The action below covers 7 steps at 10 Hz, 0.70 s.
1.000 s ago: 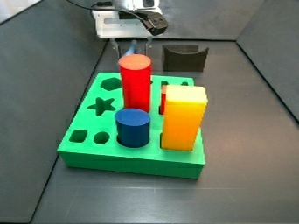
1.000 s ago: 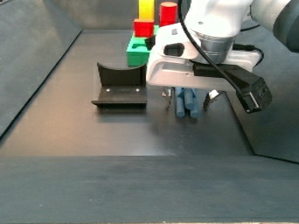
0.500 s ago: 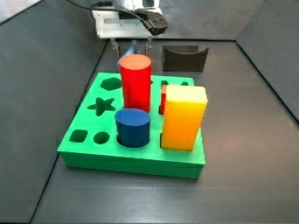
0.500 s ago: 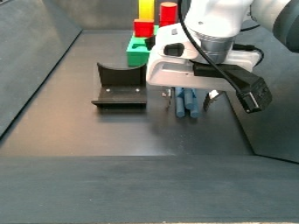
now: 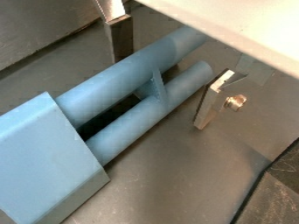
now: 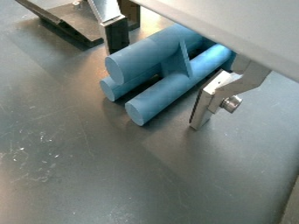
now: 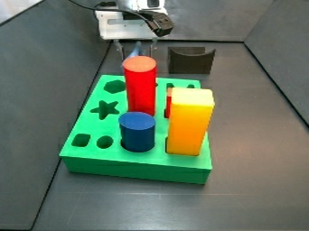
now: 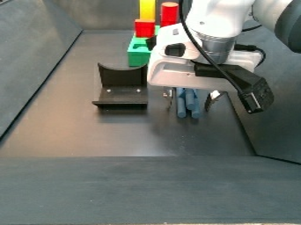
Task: Pick up the 3 prong object. Move up. Rotate the 3 prong object. Place the 3 prong object on the fixture. Regrasp the 3 prong object. Move to above the board. Insert the 3 prong object.
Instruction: Rotate the 3 prong object.
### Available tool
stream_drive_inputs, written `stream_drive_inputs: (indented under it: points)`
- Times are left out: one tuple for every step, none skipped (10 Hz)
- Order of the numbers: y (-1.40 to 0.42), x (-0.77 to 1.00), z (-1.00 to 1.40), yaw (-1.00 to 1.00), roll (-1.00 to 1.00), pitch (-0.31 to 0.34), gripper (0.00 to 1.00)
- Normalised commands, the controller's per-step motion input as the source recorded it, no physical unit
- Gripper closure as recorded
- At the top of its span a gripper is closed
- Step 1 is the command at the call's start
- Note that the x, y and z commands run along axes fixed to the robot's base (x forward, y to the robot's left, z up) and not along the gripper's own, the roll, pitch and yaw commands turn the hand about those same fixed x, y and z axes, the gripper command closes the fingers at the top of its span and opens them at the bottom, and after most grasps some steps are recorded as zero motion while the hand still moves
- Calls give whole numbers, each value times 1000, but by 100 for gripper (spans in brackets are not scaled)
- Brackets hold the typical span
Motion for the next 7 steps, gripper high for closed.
stream_drive_inputs:
  points:
    - [-1, 32, -180, -3, 182, 0, 0]
    - [-1, 32, -180, -3, 182, 0, 0]
    - [-1, 32, -180, -3, 182, 0, 0]
    - [-1, 32, -180, -3, 182, 0, 0]
    - [-1, 32, -180, -3, 182, 0, 0]
    - [-1, 32, -180, -3, 182, 0, 0]
    - [-1, 31, -180, -3, 182, 0, 0]
